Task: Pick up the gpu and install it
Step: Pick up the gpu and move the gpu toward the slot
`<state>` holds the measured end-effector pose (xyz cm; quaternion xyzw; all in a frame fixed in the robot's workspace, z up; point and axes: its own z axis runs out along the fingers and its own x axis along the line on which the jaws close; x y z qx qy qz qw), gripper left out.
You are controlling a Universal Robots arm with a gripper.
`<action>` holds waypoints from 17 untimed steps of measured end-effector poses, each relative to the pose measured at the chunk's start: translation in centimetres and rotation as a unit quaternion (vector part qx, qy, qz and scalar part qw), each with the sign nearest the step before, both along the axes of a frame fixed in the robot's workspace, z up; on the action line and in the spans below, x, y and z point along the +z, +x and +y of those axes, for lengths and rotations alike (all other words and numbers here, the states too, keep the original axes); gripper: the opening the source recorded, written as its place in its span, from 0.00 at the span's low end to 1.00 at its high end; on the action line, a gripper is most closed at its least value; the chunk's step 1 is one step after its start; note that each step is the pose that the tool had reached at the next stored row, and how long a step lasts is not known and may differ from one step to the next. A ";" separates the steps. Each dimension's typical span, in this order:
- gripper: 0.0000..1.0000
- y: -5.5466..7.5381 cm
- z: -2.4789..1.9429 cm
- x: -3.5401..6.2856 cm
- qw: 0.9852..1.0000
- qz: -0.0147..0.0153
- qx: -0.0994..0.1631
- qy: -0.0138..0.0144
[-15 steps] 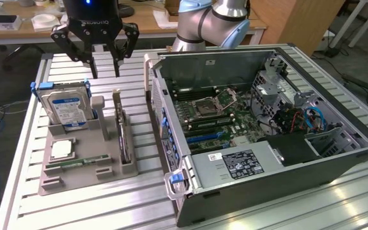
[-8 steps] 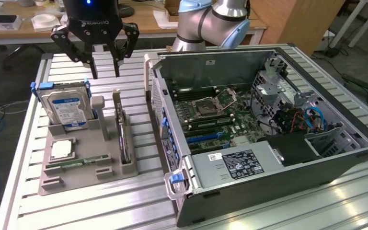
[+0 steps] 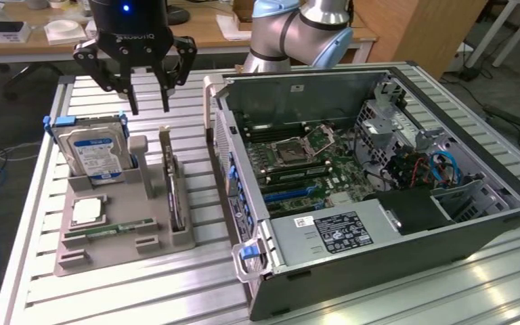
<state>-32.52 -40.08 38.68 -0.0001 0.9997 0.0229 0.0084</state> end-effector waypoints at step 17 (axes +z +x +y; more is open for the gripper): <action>0.47 0.0 0.00 -0.84 1.000 0.000 0.000 0.000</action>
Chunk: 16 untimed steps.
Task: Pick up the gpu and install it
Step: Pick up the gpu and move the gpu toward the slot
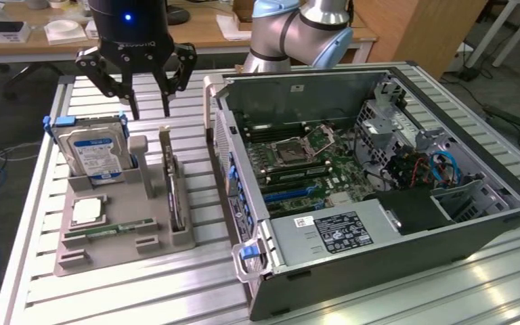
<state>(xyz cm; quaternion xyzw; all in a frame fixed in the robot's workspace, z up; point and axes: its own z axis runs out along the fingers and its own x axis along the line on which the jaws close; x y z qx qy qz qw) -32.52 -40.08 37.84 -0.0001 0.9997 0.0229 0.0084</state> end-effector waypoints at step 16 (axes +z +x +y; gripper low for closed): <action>0.47 -0.2 0.00 -0.54 1.000 0.000 0.000 0.000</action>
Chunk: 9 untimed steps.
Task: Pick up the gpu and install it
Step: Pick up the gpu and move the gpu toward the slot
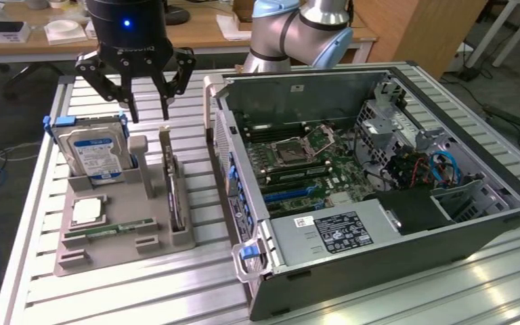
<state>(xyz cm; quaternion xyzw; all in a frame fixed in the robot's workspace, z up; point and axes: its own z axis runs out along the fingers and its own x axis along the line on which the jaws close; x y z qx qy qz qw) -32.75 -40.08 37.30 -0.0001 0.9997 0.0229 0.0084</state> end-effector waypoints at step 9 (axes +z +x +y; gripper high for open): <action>0.47 -0.2 0.00 -0.36 1.000 0.000 0.000 0.000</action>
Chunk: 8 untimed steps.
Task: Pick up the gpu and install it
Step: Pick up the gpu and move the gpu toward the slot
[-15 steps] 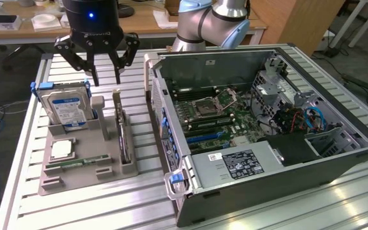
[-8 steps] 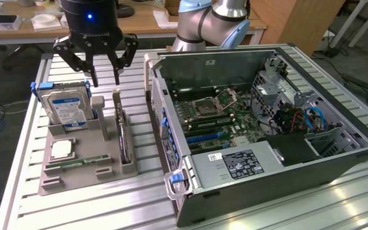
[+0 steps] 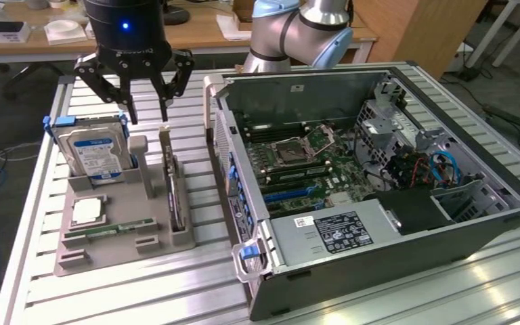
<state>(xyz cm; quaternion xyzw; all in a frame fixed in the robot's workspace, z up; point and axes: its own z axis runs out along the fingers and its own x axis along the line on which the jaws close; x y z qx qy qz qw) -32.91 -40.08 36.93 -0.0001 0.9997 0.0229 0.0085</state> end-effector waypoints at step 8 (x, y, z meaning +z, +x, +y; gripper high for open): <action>0.47 0.0 -0.09 -0.51 1.000 0.000 0.000 0.000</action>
